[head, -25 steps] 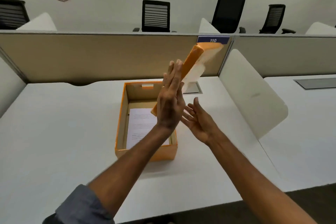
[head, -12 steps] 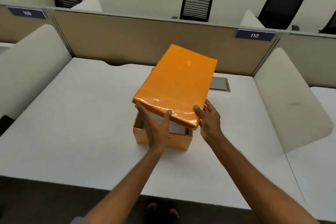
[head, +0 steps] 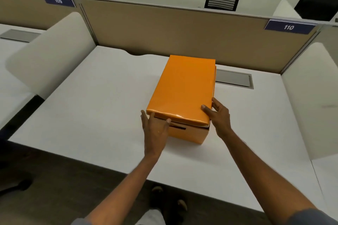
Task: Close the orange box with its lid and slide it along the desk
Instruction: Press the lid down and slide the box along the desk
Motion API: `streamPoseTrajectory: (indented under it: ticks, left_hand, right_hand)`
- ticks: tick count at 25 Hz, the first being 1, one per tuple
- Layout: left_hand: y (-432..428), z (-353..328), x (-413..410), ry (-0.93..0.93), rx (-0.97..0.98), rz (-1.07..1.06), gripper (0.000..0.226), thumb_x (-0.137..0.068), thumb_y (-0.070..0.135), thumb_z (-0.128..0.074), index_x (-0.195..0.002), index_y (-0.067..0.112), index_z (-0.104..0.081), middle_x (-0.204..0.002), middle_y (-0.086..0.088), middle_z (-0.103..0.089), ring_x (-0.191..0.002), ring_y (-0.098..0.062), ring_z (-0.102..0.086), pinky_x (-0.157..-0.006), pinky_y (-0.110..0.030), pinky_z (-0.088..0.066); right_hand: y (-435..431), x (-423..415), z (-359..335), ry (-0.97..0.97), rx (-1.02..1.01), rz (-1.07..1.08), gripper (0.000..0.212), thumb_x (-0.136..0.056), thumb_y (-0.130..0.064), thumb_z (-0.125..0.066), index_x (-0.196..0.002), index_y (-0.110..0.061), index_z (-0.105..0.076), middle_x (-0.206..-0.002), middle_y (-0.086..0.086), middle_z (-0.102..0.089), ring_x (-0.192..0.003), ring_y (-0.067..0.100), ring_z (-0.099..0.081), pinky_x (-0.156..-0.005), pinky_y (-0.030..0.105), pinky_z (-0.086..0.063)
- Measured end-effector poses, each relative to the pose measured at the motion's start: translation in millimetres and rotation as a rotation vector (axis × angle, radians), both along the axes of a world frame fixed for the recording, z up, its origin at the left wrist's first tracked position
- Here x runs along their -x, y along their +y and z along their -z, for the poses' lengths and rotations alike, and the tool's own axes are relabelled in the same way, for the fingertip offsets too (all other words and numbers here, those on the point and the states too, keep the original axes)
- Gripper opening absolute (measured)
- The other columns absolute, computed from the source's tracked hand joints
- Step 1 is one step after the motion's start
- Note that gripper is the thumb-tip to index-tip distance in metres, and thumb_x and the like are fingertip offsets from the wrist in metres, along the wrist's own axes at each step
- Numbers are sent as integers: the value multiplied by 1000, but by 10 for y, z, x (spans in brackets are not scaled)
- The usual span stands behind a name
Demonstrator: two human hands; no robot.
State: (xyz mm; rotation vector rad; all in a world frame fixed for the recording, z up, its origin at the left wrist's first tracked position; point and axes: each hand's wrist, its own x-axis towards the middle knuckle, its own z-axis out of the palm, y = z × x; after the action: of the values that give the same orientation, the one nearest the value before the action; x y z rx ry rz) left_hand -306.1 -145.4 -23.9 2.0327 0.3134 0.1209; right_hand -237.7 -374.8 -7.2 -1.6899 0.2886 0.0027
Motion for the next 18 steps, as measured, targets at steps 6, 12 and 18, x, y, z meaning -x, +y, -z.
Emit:
streamPoseTrajectory:
  ticks: [6, 12, 18]
  left_hand:
    - [395, 43, -331, 15, -17, 61, 64, -97, 48, -58, -151, 18, -41, -162, -8, -39, -150, -29, -38, -115, -44, -42]
    - [560, 177, -415, -62, 54, 47, 43, -95, 40, -66, -134, 22, -65, -130, 7, -68, -119, -17, -66, -98, -29, -59]
    - [797, 301, -599, -98, 20, 107, 38, -89, 49, -70, -121, 29, -70, -119, 5, -76, -111, -9, -70, -96, -30, -59]
  right_hand:
    - [-64, 64, 100, -84, 410, 78, 59, -88, -33, -76, -139, -11, -59, -139, 15, -64, -121, 33, -65, -97, 46, -55]
    - [46, 218, 235, 6, 423, 46, 56, -97, -27, -65, -149, -12, -48, -152, 13, -52, -134, 32, -55, -104, 35, -47]
    - [231, 210, 268, 18, 665, 15, 55, -103, -31, -38, -153, -11, -37, -164, 13, -32, -147, 35, -39, -115, 53, -39]
